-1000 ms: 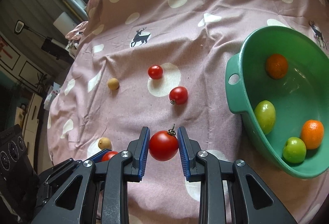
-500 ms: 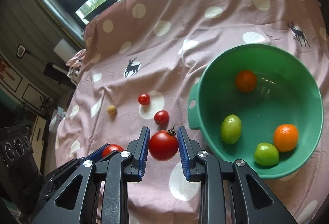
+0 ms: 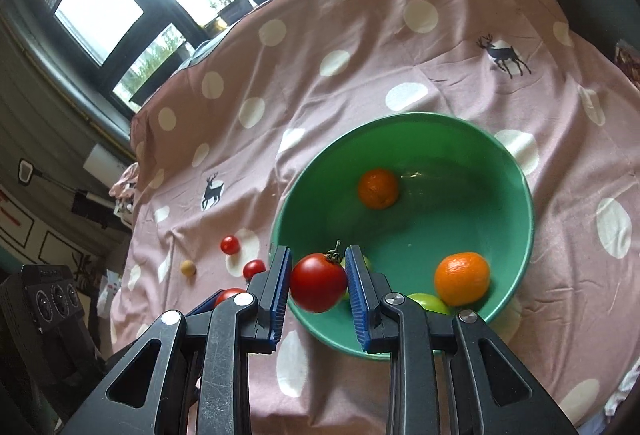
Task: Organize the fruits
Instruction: 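Carry the cherry tomato with the right tool over the basin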
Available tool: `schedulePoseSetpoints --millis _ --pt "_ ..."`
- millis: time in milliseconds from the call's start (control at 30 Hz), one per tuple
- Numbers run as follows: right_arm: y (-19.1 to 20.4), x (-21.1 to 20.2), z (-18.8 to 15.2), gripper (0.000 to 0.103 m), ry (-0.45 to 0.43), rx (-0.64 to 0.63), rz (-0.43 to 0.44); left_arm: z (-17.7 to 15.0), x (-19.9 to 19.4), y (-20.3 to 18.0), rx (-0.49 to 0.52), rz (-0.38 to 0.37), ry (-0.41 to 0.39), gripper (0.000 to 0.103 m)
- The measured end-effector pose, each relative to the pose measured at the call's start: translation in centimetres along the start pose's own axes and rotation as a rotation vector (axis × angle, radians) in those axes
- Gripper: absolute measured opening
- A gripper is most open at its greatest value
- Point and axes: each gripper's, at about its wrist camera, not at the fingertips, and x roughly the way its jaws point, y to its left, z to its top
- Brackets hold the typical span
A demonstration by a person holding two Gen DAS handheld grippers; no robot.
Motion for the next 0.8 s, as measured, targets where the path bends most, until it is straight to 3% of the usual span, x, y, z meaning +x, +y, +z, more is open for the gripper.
schedulePoseSetpoints --millis 300,800 --pt "-3.7 -1.0 0.5 0.029 -0.03 0.091 -0.076 0.7 3.2 -2.8 0.046 -0.007 0.052 0.027" --pt "-6.9 -0.4 0.7 0.029 -0.001 0.164 -0.107 0.3 7.4 -4.3 0.091 0.032 0.142 0.028"
